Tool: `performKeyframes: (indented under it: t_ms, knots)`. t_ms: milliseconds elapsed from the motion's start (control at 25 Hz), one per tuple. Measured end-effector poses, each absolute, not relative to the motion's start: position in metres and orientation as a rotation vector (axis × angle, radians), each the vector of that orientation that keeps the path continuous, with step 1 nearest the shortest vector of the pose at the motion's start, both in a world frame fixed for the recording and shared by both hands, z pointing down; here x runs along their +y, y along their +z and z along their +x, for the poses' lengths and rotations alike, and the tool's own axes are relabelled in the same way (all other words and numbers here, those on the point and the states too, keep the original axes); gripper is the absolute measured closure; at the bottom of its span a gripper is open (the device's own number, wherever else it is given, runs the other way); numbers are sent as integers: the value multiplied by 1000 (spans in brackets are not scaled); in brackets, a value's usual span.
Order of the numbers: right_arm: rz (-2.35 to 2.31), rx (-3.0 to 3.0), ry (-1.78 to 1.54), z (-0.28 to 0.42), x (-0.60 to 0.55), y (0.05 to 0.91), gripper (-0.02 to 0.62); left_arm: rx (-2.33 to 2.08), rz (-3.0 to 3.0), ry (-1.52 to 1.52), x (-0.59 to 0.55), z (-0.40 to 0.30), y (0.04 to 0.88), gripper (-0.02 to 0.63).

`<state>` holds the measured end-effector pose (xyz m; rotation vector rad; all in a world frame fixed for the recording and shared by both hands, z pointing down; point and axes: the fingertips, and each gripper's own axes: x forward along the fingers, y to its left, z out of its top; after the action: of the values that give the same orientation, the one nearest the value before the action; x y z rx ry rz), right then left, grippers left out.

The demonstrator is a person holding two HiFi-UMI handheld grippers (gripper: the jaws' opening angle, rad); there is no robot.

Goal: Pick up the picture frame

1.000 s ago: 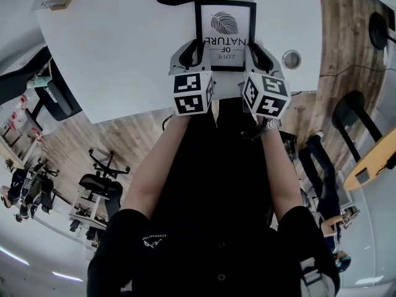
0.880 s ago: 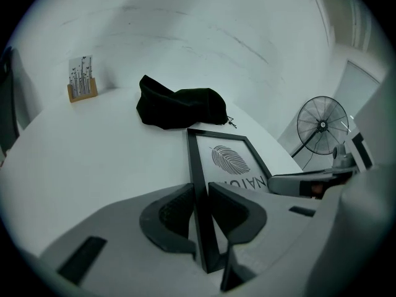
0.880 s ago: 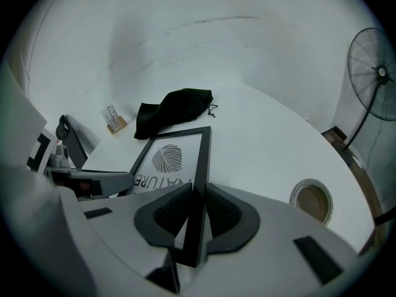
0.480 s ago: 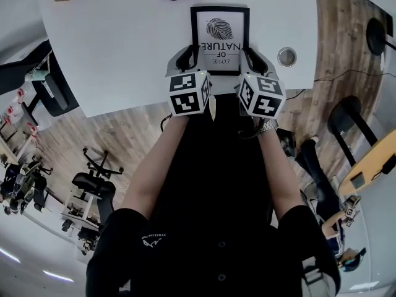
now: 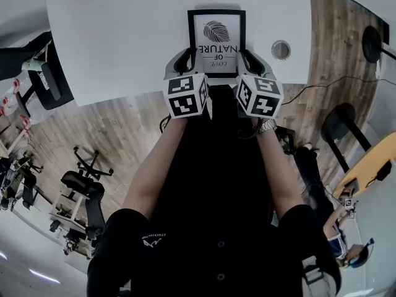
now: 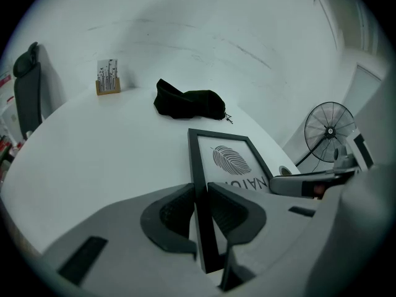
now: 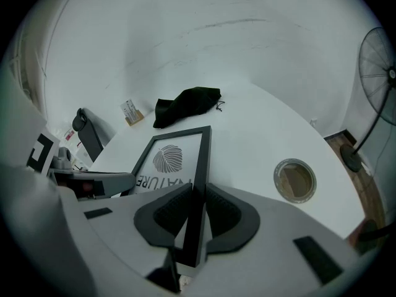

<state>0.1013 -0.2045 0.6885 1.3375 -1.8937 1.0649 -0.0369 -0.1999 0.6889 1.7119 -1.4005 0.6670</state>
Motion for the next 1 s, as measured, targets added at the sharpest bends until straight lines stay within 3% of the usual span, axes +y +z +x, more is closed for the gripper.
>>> performKeyframes:
  t_ms: [1000]
  knots:
    - [1334, -2048, 941, 94, -179, 612, 528, -1576, 1760, 536, -165, -44, 608, 532]
